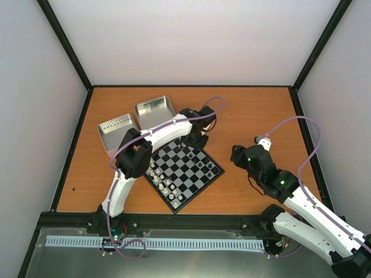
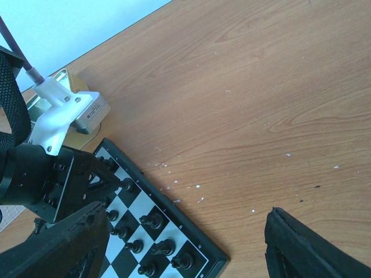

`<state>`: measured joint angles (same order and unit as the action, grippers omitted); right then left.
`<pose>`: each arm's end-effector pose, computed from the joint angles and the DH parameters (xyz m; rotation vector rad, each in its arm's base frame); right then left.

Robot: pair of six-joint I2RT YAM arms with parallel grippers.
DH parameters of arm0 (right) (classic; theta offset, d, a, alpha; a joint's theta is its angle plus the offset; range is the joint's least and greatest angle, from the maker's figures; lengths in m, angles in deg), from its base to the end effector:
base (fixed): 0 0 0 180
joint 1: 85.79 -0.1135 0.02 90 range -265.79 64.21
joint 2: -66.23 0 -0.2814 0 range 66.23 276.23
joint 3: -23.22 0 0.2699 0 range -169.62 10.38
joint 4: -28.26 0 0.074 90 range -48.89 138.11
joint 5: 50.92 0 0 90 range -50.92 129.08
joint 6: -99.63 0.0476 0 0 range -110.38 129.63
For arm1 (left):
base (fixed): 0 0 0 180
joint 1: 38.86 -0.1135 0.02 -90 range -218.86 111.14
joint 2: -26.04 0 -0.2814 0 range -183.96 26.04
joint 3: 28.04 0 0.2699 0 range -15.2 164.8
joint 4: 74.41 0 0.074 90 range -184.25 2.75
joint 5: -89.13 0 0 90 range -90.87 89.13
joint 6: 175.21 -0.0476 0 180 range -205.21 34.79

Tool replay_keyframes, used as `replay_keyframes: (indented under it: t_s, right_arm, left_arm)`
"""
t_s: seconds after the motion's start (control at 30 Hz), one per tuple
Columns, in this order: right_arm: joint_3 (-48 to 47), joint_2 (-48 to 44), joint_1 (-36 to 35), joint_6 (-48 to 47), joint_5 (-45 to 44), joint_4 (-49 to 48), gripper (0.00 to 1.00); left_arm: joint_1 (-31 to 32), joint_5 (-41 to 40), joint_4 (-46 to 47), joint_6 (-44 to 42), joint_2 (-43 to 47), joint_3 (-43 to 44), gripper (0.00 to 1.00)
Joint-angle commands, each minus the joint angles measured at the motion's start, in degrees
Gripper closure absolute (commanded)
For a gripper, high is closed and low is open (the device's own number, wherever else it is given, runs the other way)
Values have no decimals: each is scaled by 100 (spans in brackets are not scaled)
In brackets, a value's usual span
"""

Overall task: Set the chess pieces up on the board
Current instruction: Place the chess piece on the chessboard.

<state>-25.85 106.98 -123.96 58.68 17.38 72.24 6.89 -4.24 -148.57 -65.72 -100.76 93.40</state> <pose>0.1445 0.0912 0.2673 0.4182 2.1399 0.4671 0.3365 -0.3414 0.1941 0.6635 2.8796 -0.0729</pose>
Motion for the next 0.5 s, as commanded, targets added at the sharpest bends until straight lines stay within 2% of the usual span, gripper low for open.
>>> replay_keyframes:
  t_s: [0.0,0.17,0.3,0.47]
  right_arm:
    - [54,-76,47,7,-157,25,26]
    - [53,-61,47,18,-144,7,26]
    - [50,-25,47,17,-120,-24,26]
    - [-1,-2,47,-15,-77,-32,26]
  left_arm:
    - [29,-61,-177,-151,27,109,87]
    - [27,-42,-135,-173,129,-86,87]
    - [19,-1,-109,-187,89,-48,82]
    - [-25,209,-97,-214,117,195,65]
